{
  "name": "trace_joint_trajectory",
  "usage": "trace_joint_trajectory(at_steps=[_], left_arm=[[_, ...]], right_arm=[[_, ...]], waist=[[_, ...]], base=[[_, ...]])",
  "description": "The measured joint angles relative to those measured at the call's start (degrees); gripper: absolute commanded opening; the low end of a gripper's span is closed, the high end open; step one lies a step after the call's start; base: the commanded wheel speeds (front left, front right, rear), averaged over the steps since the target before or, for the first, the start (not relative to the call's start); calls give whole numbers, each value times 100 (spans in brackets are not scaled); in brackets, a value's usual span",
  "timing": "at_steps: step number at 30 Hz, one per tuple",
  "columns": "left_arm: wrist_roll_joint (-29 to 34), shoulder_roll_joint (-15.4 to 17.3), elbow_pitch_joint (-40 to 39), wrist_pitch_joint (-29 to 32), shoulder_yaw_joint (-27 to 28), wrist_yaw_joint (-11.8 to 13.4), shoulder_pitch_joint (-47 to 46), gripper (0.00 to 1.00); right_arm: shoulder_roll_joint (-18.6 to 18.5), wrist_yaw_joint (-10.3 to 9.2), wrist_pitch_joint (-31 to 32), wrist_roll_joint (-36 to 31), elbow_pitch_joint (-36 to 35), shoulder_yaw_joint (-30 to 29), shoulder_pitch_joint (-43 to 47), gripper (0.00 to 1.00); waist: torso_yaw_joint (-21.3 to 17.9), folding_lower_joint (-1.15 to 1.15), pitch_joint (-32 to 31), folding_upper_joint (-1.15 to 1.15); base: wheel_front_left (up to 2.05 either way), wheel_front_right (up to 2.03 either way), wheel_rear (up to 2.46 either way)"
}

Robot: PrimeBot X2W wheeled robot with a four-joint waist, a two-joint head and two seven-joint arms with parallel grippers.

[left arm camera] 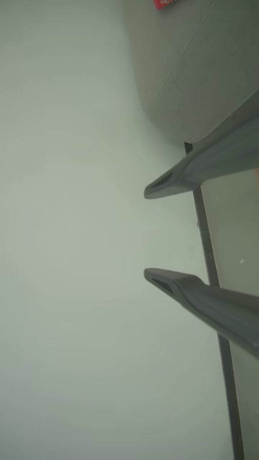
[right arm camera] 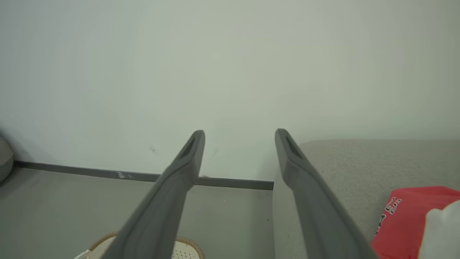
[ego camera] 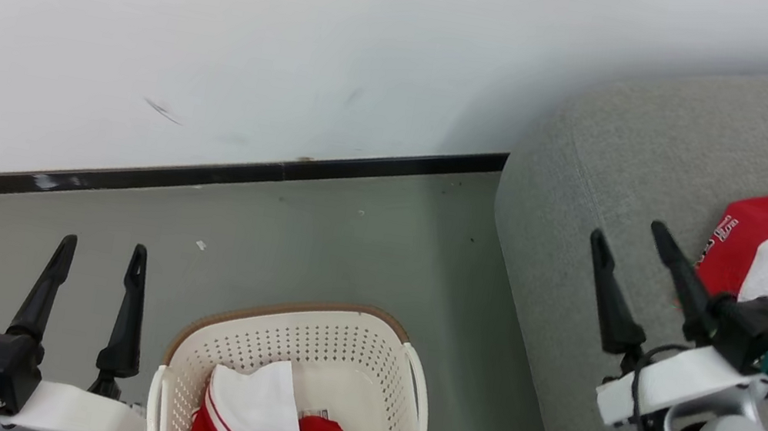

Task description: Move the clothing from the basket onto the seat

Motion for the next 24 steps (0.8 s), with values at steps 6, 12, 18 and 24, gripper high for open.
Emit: trace_joint_trajectory(at_steps=[6,12,18,24], left_arm=[[-15,4,63,-25,81,90,300,100],[-16,-13,215,-26,11,89,515,100],[-43,-20,307,-33,8,88,604,100],[-73,-24,397,-34,13,51,615,100]], right_arm=[[152,0,0,-87,-75,-79,461,100],[237,0,0,-100,-108,-180,879,100],[309,0,0,-176,-130,-309,1225,100],[335,-1,0,-213,-164,-371,1486,100]], waist=[[244,0,-247,0],[412,0,-453,0],[551,0,-643,0],[651,0,-811,0]], base=[[0,0,0],[0,0,0],[0,0,0],[0,0,0]])
